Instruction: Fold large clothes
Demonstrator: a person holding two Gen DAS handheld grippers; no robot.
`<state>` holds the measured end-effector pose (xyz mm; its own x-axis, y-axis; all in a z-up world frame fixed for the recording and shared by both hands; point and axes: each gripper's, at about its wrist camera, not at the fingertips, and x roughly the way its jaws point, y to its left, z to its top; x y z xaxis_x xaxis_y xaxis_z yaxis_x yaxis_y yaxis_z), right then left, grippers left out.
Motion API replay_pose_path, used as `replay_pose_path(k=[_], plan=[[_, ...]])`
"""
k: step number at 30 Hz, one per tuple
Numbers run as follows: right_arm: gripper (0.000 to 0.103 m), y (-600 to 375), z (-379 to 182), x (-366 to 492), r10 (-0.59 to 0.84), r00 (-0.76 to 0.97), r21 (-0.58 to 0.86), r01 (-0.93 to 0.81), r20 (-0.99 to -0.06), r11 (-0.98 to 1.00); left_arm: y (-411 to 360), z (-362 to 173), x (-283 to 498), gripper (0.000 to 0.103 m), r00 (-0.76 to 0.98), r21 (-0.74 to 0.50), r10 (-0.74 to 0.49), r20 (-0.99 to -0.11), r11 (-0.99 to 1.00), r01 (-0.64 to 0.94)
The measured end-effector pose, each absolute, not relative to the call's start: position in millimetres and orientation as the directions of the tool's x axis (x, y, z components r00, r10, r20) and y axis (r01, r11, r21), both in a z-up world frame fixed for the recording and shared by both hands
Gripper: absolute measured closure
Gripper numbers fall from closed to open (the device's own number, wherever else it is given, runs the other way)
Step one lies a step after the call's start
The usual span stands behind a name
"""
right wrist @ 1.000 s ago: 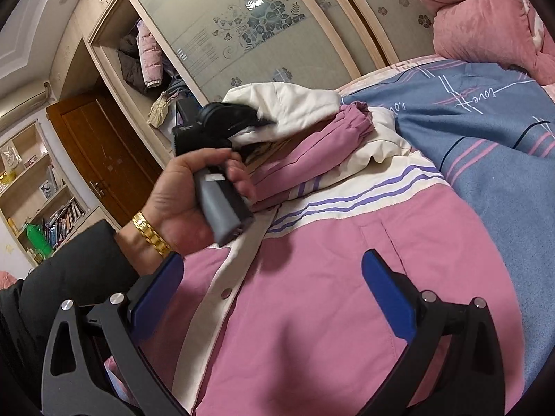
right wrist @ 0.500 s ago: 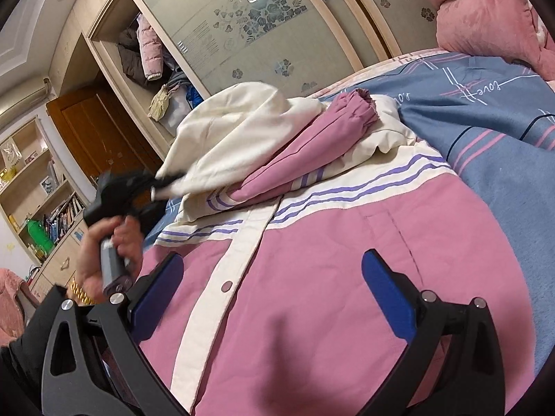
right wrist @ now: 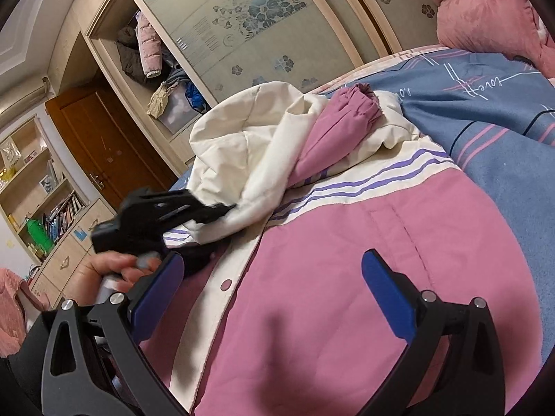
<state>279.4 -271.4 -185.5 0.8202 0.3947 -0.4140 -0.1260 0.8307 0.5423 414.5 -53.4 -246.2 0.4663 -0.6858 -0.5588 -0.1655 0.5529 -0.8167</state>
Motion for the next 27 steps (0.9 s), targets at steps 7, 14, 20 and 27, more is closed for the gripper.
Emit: replay_pose_path(k=[7, 14, 20, 27], plan=[[0.001, -273.2, -179.0, 272.0, 0.4, 0.825, 0.539, -0.141, -0.4, 0.831, -26.5, -212.3, 384.2, 0.004, 0.502, -0.83, -0.705, -0.501, 0.556, -0.047], [0.001, -274.8, -168.0, 251.1, 0.323, 0.855, 0.484, -0.099, -0.405, 0.87, -14.8, -139.7, 268.0, 0.002, 0.642, -0.502, -0.457, -0.616, 0.855, 0.128], [0.001, -263.7, -157.5, 222.1, 0.22, 0.871, 0.372, -0.046, -0.44, 0.927, -1.2, -119.3, 156.6, 0.002, 0.786, -0.011, -0.057, -0.615, 0.998, 0.064], [0.001, -242.0, -140.3, 158.1, 0.108, 0.865, 0.239, 0.015, -0.489, 0.971, 16.3, -107.1, 78.4, 0.002, 0.789, 0.106, 0.06, -0.612, 0.994, 0.006]])
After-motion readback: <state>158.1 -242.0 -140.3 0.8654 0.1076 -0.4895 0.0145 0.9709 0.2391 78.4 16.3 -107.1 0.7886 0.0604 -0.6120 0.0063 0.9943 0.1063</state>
